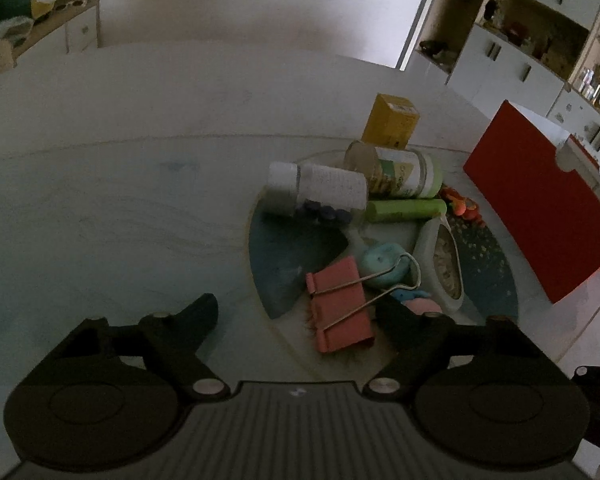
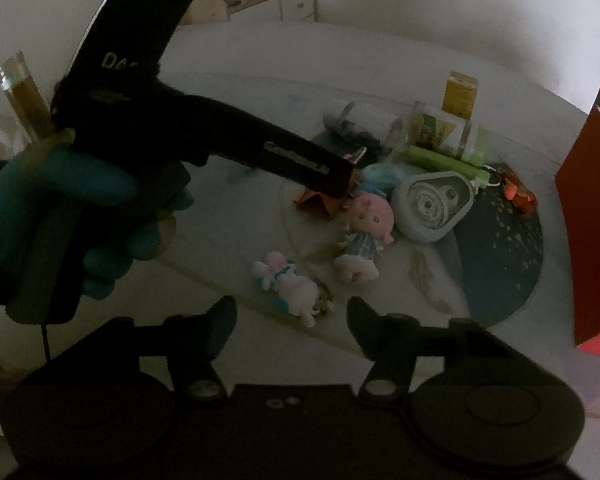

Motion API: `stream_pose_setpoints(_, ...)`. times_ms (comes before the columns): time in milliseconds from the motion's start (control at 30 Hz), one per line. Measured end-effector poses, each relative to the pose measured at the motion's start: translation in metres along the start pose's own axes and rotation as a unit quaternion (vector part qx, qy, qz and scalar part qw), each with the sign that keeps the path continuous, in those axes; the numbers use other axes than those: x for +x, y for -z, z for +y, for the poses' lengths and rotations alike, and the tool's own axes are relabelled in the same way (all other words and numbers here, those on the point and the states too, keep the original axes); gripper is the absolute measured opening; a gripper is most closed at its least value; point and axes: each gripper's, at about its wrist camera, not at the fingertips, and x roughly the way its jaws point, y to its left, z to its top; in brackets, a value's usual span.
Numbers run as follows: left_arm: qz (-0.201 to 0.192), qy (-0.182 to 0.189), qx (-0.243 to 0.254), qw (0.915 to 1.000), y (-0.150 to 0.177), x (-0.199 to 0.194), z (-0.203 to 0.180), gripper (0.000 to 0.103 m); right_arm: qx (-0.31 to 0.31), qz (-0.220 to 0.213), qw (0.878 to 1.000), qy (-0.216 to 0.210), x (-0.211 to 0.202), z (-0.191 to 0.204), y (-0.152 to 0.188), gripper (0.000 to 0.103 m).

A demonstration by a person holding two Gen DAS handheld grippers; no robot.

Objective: Organize rigid objects
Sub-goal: 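Grasp the pink binder clip with the left gripper while the right gripper grasps the white doll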

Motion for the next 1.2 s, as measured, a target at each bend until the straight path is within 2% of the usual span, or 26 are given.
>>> stream_pose_setpoints(133,-0.001,0.001,0.015,0.9999,0.0,0.002,-0.006,0.07,-0.011,0.003,1.0,0.005,0.006,0.003,-0.002,0.051)
stream_pose_setpoints(267,0.0,-0.002,0.038,0.9993,-0.001,0.004,-0.014,0.055,-0.028,0.003,1.0,0.014,0.01,0.007,-0.003,0.048)
stream_pose_setpoints(367,0.002,0.005,0.042,0.9991,-0.003,0.005,-0.016,0.041,-0.04,0.007,0.999,0.023,0.013,0.01,-0.002,0.044)
stream_pose_setpoints(433,0.002,0.007,0.043,0.999,-0.003,0.006,-0.018,0.035,-0.049,0.012,0.998,0.031,0.014,0.013,-0.001,0.042)
stream_pose_setpoints(533,0.002,0.009,0.043,0.9991,-0.003,0.006,-0.018,0.034,-0.061,0.011,0.997,0.04,0.014,0.015,-0.001,0.039)
stream_pose_setpoints(600,0.002,0.009,0.045,0.9989,-0.003,0.006,-0.019,0.034,-0.063,0.009,0.997,0.044,0.013,0.015,-0.001,0.028)
stream_pose_setpoints(767,0.001,0.008,0.041,0.9991,-0.003,0.007,-0.019,0.032,-0.066,-0.005,0.997,0.05,0.008,0.016,0.0,0.024)
stream_pose_setpoints(867,0.001,0.006,0.04,0.9992,-0.002,0.006,-0.017,0.032,-0.064,-0.007,0.997,0.047,0.005,0.016,0.0,0.002)
stream_pose_setpoints(1200,0.004,-0.001,0.02,0.9998,0.006,-0.007,-0.004,0.032,-0.047,-0.016,0.998,0.035,-0.011,0.016,0.005,0.0)
